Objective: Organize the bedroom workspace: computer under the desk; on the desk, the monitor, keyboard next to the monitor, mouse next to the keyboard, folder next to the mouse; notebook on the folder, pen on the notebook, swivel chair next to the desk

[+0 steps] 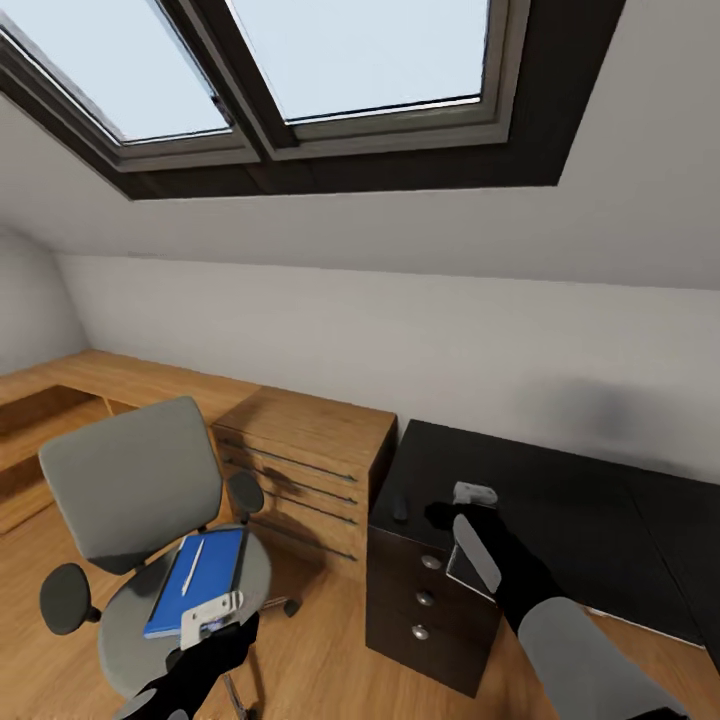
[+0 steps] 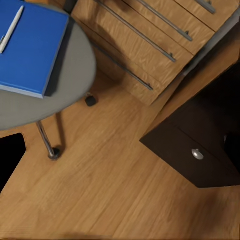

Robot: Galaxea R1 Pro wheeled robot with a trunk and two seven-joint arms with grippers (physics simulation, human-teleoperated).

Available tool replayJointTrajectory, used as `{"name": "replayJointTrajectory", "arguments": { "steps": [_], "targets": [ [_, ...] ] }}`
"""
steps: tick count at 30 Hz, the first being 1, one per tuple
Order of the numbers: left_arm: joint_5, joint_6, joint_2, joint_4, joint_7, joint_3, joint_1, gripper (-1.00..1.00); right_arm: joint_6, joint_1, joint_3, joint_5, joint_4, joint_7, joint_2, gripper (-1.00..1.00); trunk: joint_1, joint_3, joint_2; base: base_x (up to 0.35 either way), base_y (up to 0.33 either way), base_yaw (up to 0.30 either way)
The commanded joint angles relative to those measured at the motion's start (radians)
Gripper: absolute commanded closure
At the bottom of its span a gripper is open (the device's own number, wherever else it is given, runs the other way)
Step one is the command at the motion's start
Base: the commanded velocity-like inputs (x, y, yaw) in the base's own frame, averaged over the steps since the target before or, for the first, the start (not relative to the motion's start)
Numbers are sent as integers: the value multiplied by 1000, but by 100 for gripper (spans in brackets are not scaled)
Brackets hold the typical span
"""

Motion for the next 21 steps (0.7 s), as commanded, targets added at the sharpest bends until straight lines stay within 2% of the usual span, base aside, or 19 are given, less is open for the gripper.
{"name": "replayJointTrajectory", "arguments": {
  "steps": [1,8,15,21],
  "targets": [
    [10,4,-1,-2,7,1,0,-100,0,-1,7,-10,4,-10,-1,-100,1,-3,-2,112,0,205],
    [10,4,-1,-1,7,0,0,-100,-4,-1,11,-8,16,-10,-1,-100,1,-11,-2,261,0,199],
    [12,4,-1,-1,7,0,0,-100,-10,-1,13,-2,32,-8,-2,-100,1,-13,-2,282,0,53],
    [12,4,-1,-1,7,0,0,-100,-43,-1,16,75,66,-7,0,-100,1,-13,-2,292,0,6]
  ]
}}
